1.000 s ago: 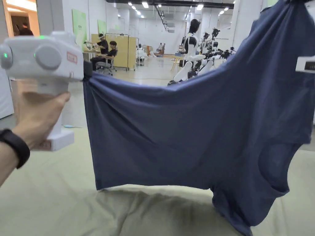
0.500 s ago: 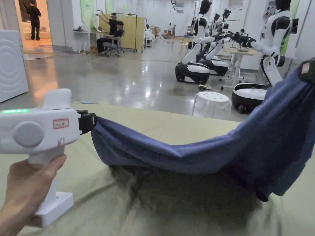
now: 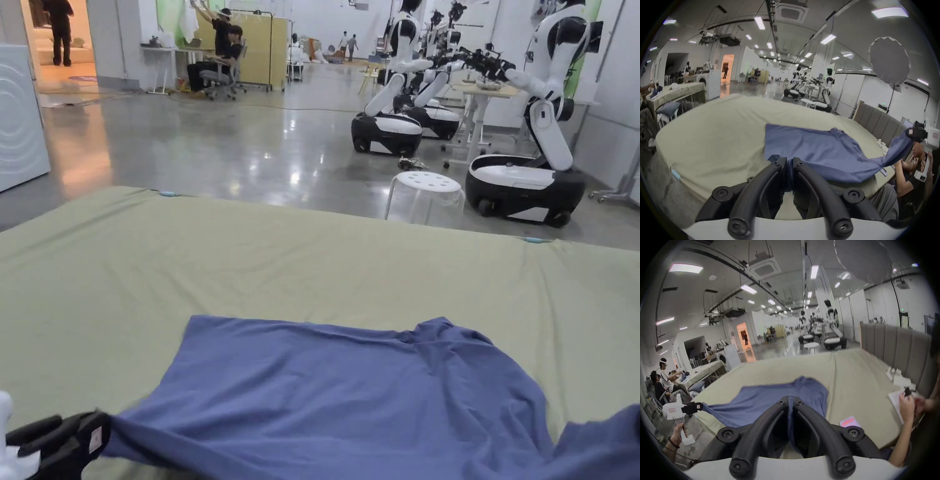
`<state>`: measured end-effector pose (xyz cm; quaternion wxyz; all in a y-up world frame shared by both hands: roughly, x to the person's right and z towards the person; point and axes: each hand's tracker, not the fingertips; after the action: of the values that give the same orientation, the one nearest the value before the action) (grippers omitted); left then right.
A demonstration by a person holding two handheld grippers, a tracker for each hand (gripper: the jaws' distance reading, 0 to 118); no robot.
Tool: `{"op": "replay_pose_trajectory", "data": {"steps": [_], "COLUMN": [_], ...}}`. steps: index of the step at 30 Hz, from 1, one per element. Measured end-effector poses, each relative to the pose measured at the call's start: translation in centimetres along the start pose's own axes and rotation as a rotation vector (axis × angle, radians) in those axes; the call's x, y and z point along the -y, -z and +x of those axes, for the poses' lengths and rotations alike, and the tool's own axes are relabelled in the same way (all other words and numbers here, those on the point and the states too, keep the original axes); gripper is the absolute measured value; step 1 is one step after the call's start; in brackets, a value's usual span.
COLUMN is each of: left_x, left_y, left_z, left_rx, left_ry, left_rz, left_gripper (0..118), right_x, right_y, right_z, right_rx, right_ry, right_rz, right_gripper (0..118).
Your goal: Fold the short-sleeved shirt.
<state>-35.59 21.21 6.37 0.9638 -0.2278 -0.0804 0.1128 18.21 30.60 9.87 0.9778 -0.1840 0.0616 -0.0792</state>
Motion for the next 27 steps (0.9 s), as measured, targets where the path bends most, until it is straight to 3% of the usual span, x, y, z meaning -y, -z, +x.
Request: {"op": "replay_pose_trajectory", "data": {"steps": [6, 8, 10, 12, 15, 19, 22, 27], "left_x": [5.1, 6.2, 6.6, 5.6, 4.4, 2.4, 1.4, 0.8], "left_y": [2.2, 2.1, 1.9, 1.1, -0.7, -4.5, -6.8, -8.2], "left_z": [-1.8, -3.3, -3.6, -2.7, -1.3, 2.3, 5.9, 9.1], "left_rx": [0.02, -0.015, -0.023, -0.015, -0.065, -0.131, -0.148, -0.124], "left_ry": [-0.071, -0.053, -0.038, -0.021, 0.109, 0.259, 0.294, 0.294], "left_rz": [-0.09, -0.109, -0.109, -0.101, -0.007, 0.242, 0.411, 0.427], "left_gripper": [9, 13, 33, 47, 52, 52, 52, 52], "right_x": [7.2, 9.2, 10.3, 10.9, 10.5, 8.9, 8.6, 8.7], "right_y": [5.4, 6.7, 7.3, 7.0, 5.7, 2.7, 0.7, 0.2], "right_z": [4.2, 5.3, 6.4, 6.9, 7.0, 5.2, 3.0, -0.6], "right_rx": [-0.026, 0.033, 0.055, 0.06, 0.105, 0.108, 0.114, 0.131], "right_ry": [0.164, 0.172, 0.195, 0.192, 0.138, 0.016, -0.049, -0.181], "right_rz": [-0.171, -0.207, -0.244, -0.235, -0.193, -0.015, 0.135, 0.137], "right_gripper": [5, 28, 59, 58, 70, 70, 70, 70]}}
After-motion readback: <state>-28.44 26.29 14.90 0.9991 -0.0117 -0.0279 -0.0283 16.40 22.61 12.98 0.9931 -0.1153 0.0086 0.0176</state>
